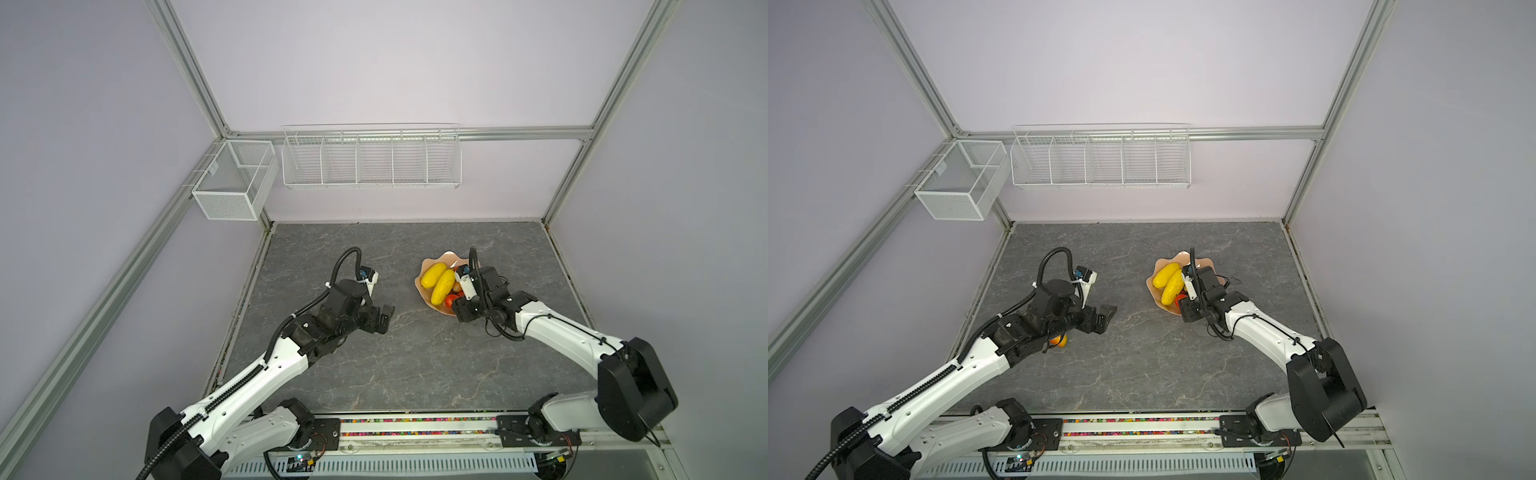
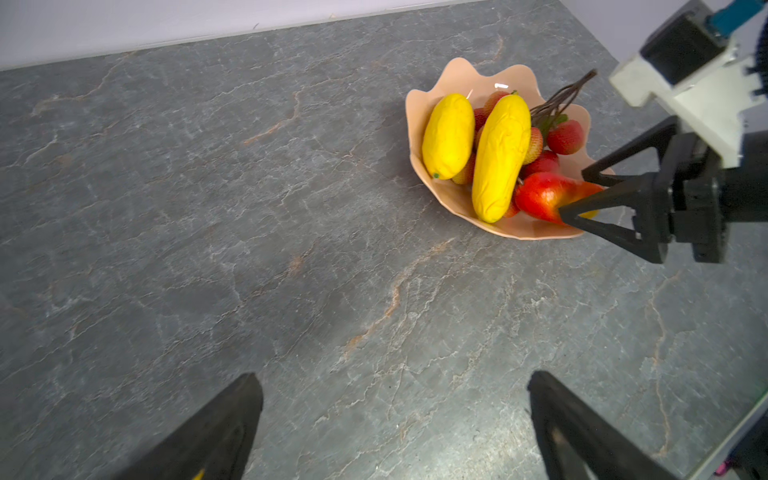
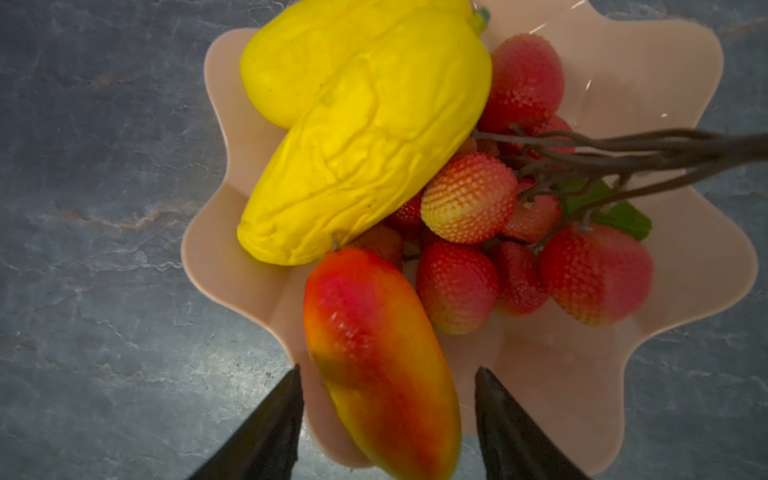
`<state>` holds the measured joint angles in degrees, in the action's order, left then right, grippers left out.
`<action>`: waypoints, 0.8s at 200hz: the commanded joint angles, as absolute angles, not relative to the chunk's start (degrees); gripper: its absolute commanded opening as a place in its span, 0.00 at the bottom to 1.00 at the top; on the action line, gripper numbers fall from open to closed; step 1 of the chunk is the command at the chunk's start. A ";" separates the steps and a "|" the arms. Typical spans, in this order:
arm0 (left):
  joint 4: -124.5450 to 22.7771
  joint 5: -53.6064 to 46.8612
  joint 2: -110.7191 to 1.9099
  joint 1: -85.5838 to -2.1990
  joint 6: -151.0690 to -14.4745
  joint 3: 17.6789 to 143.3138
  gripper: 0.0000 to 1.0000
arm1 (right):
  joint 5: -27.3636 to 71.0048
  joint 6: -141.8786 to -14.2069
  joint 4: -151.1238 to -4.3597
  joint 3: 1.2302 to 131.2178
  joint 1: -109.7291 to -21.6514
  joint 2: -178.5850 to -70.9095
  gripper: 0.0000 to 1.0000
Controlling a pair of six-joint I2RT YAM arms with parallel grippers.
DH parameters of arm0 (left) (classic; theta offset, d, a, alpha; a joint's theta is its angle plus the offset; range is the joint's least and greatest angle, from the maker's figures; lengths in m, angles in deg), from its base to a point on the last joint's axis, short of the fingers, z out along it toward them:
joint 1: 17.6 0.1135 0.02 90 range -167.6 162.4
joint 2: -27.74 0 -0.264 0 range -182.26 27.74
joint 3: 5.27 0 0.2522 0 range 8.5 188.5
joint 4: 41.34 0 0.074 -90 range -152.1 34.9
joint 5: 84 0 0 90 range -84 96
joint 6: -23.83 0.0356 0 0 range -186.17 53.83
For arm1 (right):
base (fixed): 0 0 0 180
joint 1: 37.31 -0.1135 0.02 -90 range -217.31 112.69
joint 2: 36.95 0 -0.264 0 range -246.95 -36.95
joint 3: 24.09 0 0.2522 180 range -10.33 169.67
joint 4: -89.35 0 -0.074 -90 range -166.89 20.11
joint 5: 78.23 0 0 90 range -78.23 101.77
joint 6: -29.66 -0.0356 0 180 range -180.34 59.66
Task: Place and organize the fake fruits in the fruit bowl
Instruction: 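Lower the mango into the bowl and open the right gripper, then grasp the remaining mango with the left gripper while the right gripper withdraws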
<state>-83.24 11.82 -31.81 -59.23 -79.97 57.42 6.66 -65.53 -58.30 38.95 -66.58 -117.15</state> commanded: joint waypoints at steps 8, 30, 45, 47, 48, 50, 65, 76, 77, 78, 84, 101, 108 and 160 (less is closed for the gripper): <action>-97.12 25.91 -34.25 -56.28 -89.98 62.54 1.00 | 6.76 -64.99 -57.23 39.68 -66.60 -113.34 0.78; -105.54 34.73 -35.12 -54.81 -102.05 61.12 1.00 | 6.67 -64.98 -57.79 39.49 -69.37 -108.05 0.90; -104.12 34.31 -32.65 -53.97 -108.83 56.31 0.98 | 7.94 -64.83 -58.80 39.65 -72.76 -105.75 0.96; -103.75 34.17 -32.21 -53.88 -109.64 55.69 0.97 | 8.26 -64.83 -58.97 39.67 -73.28 -105.59 0.96; -103.51 34.15 -31.94 -53.84 -110.01 55.25 0.97 | 8.39 -64.83 -59.05 39.68 -73.53 -105.50 0.96; -103.17 33.95 -31.52 -53.75 -110.92 54.59 0.96 | 8.59 -64.83 -59.16 39.68 -74.07 -105.39 0.97; -101.01 34.12 -28.49 -53.24 -116.63 49.71 0.92 | 12.29 -65.28 -61.30 39.64 -78.06 -105.06 0.99; -99.89 32.91 -27.01 -51.67 -119.05 47.00 0.89 | 15.40 -66.18 -63.94 38.82 -80.38 -105.36 0.94; -99.78 32.59 -26.97 -51.42 -119.15 46.82 0.89 | 15.61 -66.25 -64.18 38.68 -80.64 -105.43 0.94; -99.63 32.30 -26.86 -51.17 -119.24 46.56 0.89 | 15.80 -66.37 -64.43 38.57 -80.86 -105.46 0.94; -98.64 30.85 -26.40 -49.91 -119.43 45.30 0.87 | 17.11 -66.95 -66.10 37.89 -81.95 -105.97 0.92; -96.14 27.31 -26.03 -46.17 -119.75 42.63 0.86 | 18.22 -67.57 -69.37 36.72 -85.40 -108.00 0.89; -94.16 25.77 -26.19 -44.58 -119.09 41.62 0.86 | 18.19 -67.58 -70.14 36.61 -86.66 -109.13 0.88; -83.06 16.75 -33.14 -36.55 -116.24 39.31 0.83 | 19.16 -68.41 -73.49 37.27 -89.91 -113.66 0.88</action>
